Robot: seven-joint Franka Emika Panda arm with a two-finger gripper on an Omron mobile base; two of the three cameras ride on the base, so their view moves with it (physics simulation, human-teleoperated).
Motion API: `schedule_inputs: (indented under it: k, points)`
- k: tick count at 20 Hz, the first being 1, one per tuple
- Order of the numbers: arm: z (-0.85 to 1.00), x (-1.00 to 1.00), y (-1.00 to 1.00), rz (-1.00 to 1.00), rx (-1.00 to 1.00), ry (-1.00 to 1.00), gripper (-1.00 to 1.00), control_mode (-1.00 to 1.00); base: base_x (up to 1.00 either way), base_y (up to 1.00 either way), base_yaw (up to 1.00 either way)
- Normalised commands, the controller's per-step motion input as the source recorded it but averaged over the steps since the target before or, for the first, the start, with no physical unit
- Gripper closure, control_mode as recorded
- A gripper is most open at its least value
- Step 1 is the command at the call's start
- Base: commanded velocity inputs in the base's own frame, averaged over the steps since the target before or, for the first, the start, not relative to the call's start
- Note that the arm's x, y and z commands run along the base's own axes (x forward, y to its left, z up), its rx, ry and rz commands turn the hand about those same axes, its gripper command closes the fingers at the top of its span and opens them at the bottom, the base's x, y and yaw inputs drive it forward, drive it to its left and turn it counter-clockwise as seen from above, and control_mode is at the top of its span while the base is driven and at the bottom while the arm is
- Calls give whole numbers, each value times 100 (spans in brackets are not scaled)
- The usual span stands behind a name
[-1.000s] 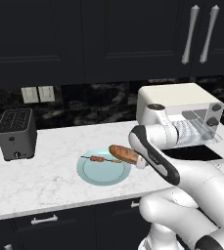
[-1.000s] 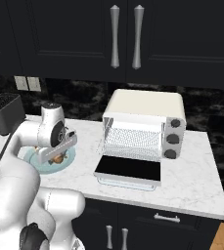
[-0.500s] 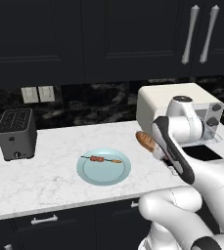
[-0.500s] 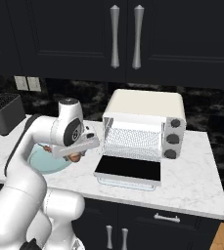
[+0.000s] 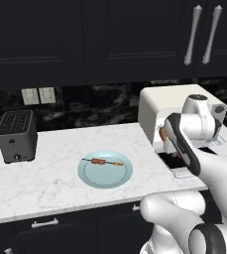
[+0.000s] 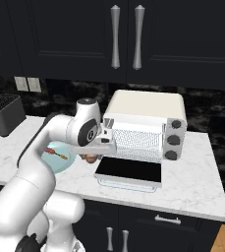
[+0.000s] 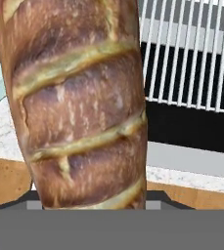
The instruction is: Pick up the kebab skewer and baguette bread, and place them inside the toaster oven. Close the toaster oven door and start by setting the timer.
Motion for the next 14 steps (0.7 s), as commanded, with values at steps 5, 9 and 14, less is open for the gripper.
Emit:
schedule_inputs:
  k: [5, 9, 14]
  points:
    - [1, 33, -23, -25, 0, 0, 100, -100, 0, 0, 0]
    - [0, 35, -17, -6, 0, 0, 100, -100, 0, 0, 0]
    - [0, 31, -26, 0, 0, 0, 100, -100, 0, 0, 0]
